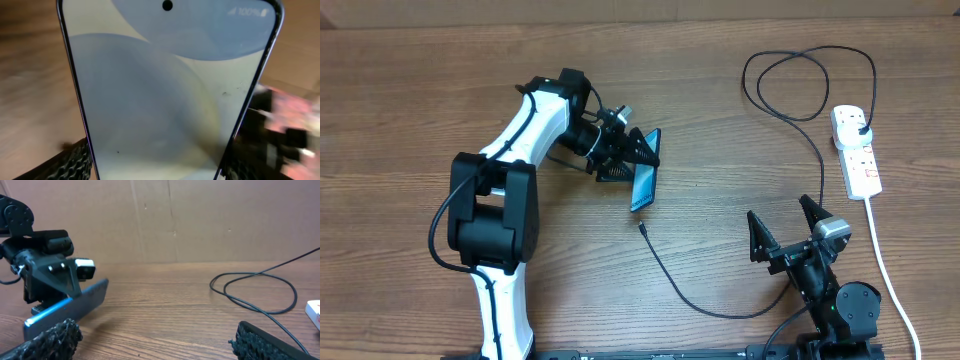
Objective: Plug charger to phone and switch on socket
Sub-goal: 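Raise the phone upright with the left gripper, screen facing the right arm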
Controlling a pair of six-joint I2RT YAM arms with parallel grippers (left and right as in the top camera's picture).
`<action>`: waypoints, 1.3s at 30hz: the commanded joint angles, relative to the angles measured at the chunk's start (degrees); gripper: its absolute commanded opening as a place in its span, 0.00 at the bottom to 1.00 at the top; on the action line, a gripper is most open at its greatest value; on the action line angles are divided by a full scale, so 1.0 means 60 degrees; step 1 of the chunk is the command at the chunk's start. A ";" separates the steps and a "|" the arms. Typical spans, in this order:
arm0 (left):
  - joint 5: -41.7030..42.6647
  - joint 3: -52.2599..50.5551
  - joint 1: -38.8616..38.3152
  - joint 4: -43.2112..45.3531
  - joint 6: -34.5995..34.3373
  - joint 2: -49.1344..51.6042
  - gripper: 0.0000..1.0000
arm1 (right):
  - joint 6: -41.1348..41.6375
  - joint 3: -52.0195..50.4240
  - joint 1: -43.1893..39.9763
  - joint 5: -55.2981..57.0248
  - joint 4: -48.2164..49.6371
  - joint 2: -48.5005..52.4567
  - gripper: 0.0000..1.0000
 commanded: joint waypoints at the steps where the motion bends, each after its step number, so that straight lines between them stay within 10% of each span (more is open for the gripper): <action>1: 0.2320 -0.0022 0.0047 -0.0346 0.0583 -0.0474 0.79 | -0.0011 -0.0098 0.0036 0.0084 0.0047 -0.0076 1.00; 19: 0.4200 -0.0022 0.0004 -0.3406 0.0543 -0.0474 0.78 | -0.0011 -0.0098 0.0036 0.0084 0.0047 -0.0076 1.00; 39: 0.4204 -0.0022 0.0004 -0.3945 -0.2725 -0.0474 0.67 | -0.0011 -0.0095 0.0036 0.0084 0.0047 -0.0076 1.00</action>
